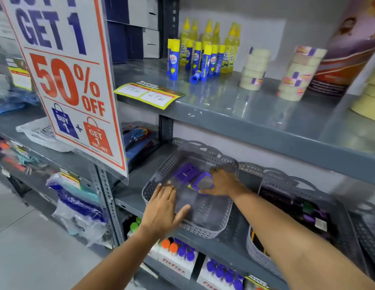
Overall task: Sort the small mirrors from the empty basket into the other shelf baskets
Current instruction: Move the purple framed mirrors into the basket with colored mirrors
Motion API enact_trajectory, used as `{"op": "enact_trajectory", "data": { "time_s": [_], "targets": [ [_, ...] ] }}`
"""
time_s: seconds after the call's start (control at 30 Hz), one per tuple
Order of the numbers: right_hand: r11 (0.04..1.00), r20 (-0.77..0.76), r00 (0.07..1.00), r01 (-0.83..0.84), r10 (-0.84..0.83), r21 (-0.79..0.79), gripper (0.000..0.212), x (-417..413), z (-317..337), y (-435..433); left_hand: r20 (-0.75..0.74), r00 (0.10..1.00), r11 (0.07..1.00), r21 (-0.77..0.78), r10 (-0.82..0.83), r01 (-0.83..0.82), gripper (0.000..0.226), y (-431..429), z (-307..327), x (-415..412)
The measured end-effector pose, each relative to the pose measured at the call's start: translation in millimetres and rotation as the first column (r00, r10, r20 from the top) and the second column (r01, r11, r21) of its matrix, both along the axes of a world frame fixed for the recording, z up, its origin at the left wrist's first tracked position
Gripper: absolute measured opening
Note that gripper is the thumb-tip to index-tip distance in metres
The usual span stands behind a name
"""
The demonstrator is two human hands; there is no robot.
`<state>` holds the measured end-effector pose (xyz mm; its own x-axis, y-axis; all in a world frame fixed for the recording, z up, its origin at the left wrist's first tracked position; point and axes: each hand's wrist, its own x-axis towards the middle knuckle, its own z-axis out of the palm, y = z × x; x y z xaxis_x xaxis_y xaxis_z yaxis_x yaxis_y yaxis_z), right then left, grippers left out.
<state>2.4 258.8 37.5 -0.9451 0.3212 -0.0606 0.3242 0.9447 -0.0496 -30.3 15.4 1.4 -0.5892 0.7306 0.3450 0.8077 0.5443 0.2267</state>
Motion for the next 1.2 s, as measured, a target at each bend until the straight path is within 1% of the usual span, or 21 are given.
{"op": "enact_trajectory", "data": {
  "time_s": [0.1,0.2,0.27,0.37,0.53,0.63,0.7,0.8,0.87,0.97,1.03,1.1,1.2],
  "targets": [
    [0.999,0.007,1.000,0.030,-0.030,-0.020,0.088,-14.6,-13.3,0.3,0.016,1.000,0.999,-0.038,0.005,-0.005,0.085,-2.5,-5.8,-3.4],
    [0.993,0.048,0.996,0.080,-0.076,-0.083,0.092,-20.5,-22.8,-0.5,0.014,1.000,0.999,-0.048,0.003,-0.002,0.084,-3.7,-7.8,-2.0],
    [0.987,0.086,0.991,0.115,-0.106,-0.112,0.094,-28.4,-31.2,2.6,0.008,1.000,0.999,-0.048,0.005,-0.005,0.080,-3.5,-10.6,-6.1],
    [0.979,0.138,0.983,0.140,-0.120,-0.150,0.091,-31.4,-38.1,6.5,-0.008,1.000,1.000,-0.002,-0.003,0.003,0.068,-4.4,-10.8,-6.3],
    [0.975,0.107,0.988,0.133,-0.115,-0.180,0.090,-34.2,-39.7,8.5,-0.020,1.000,1.000,0.025,0.003,-0.002,0.058,-5.5,-10.4,-6.4],
    [0.979,0.094,0.991,0.111,-0.097,-0.169,0.097,-28.1,-33.8,6.5,-0.020,1.000,1.000,0.013,-0.012,0.012,0.062,-4.7,-8.9,-6.2],
    [0.979,0.057,0.996,0.081,-0.072,-0.185,0.092,-19.1,-27.0,7.4,-0.010,1.000,0.999,-0.024,-0.024,0.024,0.063,-3.6,-9.2,-6.3],
    [0.978,-0.046,0.998,0.038,-0.048,-0.203,0.071,-3.5,-12.3,12.4,-0.002,1.000,0.998,-0.063,-0.027,0.027,0.053,-2.0,-9.5,-7.0],
    [0.974,-0.086,0.995,0.026,-0.047,-0.224,0.064,10.5,1.8,16.7,-0.010,0.998,0.993,-0.099,-0.064,0.063,0.055,6.3,-6.2,0.9],
    [0.972,-0.117,0.991,0.030,-0.058,-0.232,0.064,35.3,28.0,22.6,-0.028,0.988,0.981,-0.129,-0.151,0.146,0.055,29.9,2.1,27.3],
    [0.980,-0.148,0.987,0.034,-0.063,-0.194,0.071,55.4,43.7,30.3,-0.036,0.977,0.970,-0.128,-0.213,0.206,0.064,48.6,6.7,50.0],
    [0.987,-0.142,0.986,0.070,-0.091,-0.144,0.076,84.7,55.1,43.1,-0.059,0.956,0.953,-0.110,-0.288,0.281,0.070,70.6,10.4,78.6],
    [0.985,-0.142,0.977,0.146,-0.158,-0.092,0.078,140.5,67.9,65.7,-0.063,0.921,0.922,-0.069,-0.385,0.381,0.066,104.6,14.7,124.4]
  ]
}}
